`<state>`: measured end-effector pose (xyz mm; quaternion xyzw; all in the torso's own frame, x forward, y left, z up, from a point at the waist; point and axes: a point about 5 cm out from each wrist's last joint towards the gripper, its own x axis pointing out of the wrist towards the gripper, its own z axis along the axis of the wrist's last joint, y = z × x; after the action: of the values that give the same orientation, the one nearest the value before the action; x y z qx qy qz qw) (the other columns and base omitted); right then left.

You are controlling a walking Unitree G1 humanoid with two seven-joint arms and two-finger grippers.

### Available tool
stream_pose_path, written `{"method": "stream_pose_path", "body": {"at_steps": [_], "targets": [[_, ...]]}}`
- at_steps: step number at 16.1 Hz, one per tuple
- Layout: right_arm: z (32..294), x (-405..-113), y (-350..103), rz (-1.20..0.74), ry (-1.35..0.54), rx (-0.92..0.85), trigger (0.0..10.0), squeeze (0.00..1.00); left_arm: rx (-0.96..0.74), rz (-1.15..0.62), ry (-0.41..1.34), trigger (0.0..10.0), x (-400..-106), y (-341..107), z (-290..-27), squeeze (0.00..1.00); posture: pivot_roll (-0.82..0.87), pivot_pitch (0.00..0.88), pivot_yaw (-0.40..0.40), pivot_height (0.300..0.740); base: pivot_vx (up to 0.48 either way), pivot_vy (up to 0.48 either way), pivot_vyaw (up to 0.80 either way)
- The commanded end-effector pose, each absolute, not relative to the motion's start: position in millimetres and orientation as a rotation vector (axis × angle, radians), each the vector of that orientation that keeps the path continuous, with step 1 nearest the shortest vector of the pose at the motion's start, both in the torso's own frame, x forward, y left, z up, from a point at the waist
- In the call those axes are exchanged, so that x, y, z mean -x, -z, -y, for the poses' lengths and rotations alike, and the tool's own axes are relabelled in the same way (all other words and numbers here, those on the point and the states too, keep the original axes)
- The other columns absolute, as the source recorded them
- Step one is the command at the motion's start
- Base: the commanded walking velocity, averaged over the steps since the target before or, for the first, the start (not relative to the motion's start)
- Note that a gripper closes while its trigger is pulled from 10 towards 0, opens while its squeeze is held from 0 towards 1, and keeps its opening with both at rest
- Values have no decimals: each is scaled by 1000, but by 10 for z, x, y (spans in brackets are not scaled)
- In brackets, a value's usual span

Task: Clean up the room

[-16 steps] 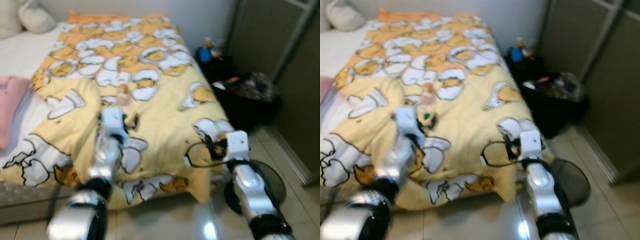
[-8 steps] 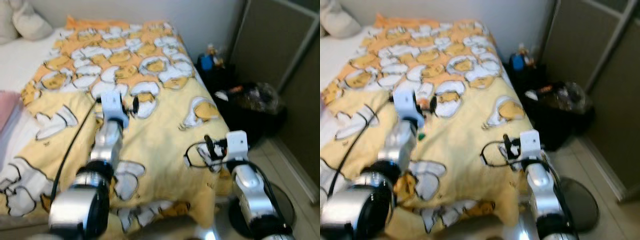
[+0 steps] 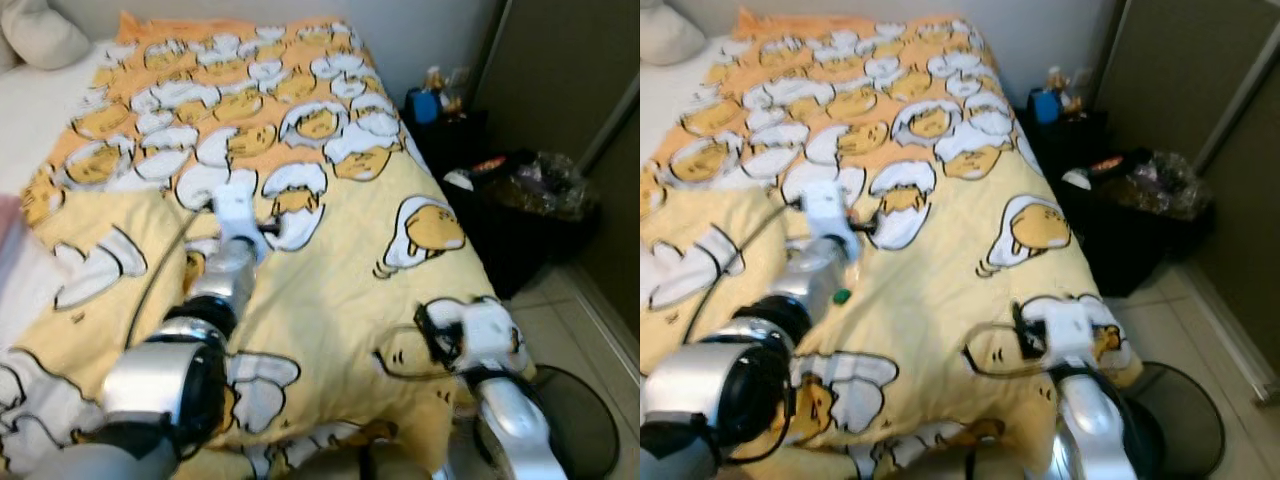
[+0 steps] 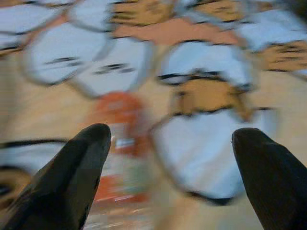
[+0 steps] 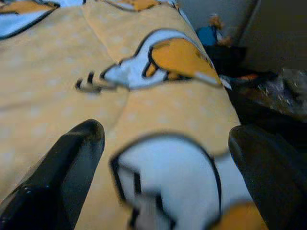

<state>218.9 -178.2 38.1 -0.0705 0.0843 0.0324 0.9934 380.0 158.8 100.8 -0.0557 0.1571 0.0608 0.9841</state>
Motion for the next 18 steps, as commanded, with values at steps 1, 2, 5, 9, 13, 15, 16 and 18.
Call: {"method": "stream_pose_path", "body": {"at_steps": [1,2,5,9,13,15,16,18], "targets": [[1748,-2142,-398,-175,-66,141,10000,0,97,-320,-186,10000,-3797,-1016,-1703,0,-460,176,82,740,0,0,0],[1756,-2084,-396,-181,-60,142,10000,0,85,-314,-200,10000,-3799,-1026,-1730,0,-472,187,84,740,0,0,0],[1740,-1772,-409,-232,-39,144,10000,0,41,-349,-179,10000,-3749,-927,-1711,0,-519,232,82,740,0,0,0],[1746,-1581,-525,-252,-52,175,10000,0,58,-325,-216,10000,-3755,-961,-1805,0,-565,295,52,740,0,0,0],[1686,-1432,-589,-279,-70,186,10000,0,-100,-318,-417,10000,-3684,-979,-2185,0,-581,323,42,740,0,0,0],[1661,-1386,-585,-295,-74,184,10000,0,-146,-289,-476,10000,-3678,-1042,-2311,0,-576,326,44,740,0,0,0],[1651,-1378,-590,-303,-76,184,10000,0,-233,-296,-488,10000,-3655,-1034,-2370,0,-568,325,48,740,0,0,0],[1581,-1428,-641,-270,-127,150,10000,0,-271,-337,-501,10000,-3598,-966,-2451,0,-557,326,52,740,0,0,0]]}}
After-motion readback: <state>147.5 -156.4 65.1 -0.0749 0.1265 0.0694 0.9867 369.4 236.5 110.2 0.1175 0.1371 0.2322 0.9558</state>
